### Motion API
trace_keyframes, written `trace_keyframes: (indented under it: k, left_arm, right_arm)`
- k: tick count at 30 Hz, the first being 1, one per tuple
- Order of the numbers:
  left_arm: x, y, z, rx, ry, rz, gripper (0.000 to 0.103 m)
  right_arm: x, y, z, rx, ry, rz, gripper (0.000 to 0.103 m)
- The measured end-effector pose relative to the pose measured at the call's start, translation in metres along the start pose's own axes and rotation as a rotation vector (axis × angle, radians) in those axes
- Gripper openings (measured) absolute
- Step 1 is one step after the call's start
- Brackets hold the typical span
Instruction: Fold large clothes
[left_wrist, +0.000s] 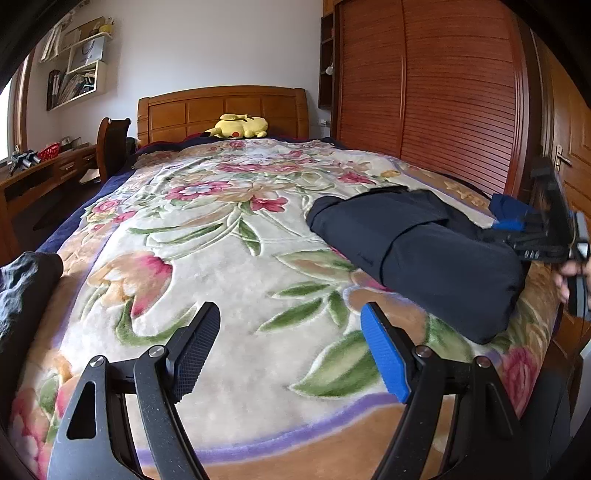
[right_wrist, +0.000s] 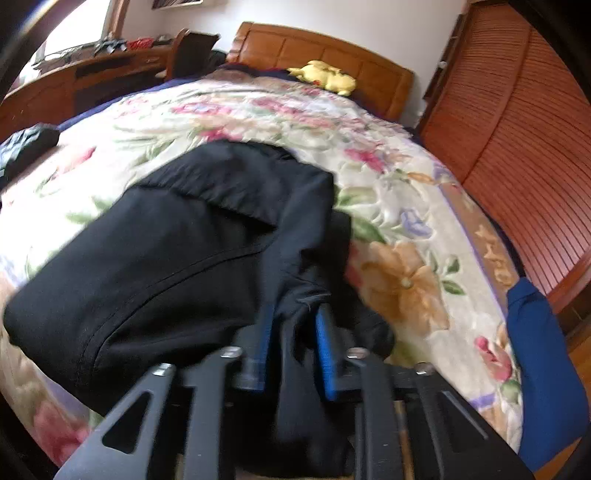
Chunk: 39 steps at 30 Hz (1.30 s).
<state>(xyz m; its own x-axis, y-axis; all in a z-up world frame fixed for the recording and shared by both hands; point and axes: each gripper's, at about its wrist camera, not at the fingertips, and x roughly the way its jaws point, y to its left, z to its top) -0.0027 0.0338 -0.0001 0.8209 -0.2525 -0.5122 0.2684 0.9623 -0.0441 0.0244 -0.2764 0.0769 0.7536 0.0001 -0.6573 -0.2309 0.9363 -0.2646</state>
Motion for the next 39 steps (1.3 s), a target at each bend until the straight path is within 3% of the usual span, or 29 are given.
trace_keyframes:
  k: [1,3,8,11,16,22,27,35,39]
  left_arm:
    - [0.0,0.0,0.0,0.001,0.0,-0.001,0.079]
    - [0.001,-0.001,0.0,0.005,0.002,0.0,0.079]
    - [0.0,-0.001,-0.001,0.002,0.003,0.002,0.079]
    - [-0.001,-0.001,-0.001,-0.001,0.002,0.004,0.079]
    - [-0.002,0.001,-0.002,-0.002,0.003,0.005,0.079]
    - [-0.002,0.002,-0.002,-0.002,0.008,0.007,0.079]
    - [-0.003,0.004,-0.002,-0.002,0.01,0.008,0.079]
    - [-0.003,0.0,-0.002,0.015,0.018,0.009,0.079]
    - [0.002,-0.005,-0.004,0.027,0.026,0.012,0.079]
  right_arm:
    - [-0.007,-0.003,0.006,0.02,-0.027,0.006,0.067]
    - [-0.019,-0.007,0.01,0.052,-0.071,0.019,0.073]
    - [-0.043,0.012,0.009,0.018,-0.178,0.019,0.073]
    - [-0.047,0.03,0.003,-0.009,-0.21,0.098,0.073]
    - [-0.03,0.053,-0.01,-0.031,-0.156,0.182,0.073]
    - [0.006,0.049,-0.045,-0.005,-0.103,0.132,0.073]
    - [0.028,0.038,-0.073,0.058,-0.097,0.16,0.072]
    - [0.026,0.041,-0.072,0.084,-0.127,0.139,0.072]
    - [-0.011,0.041,-0.071,0.089,-0.157,0.113,0.073]
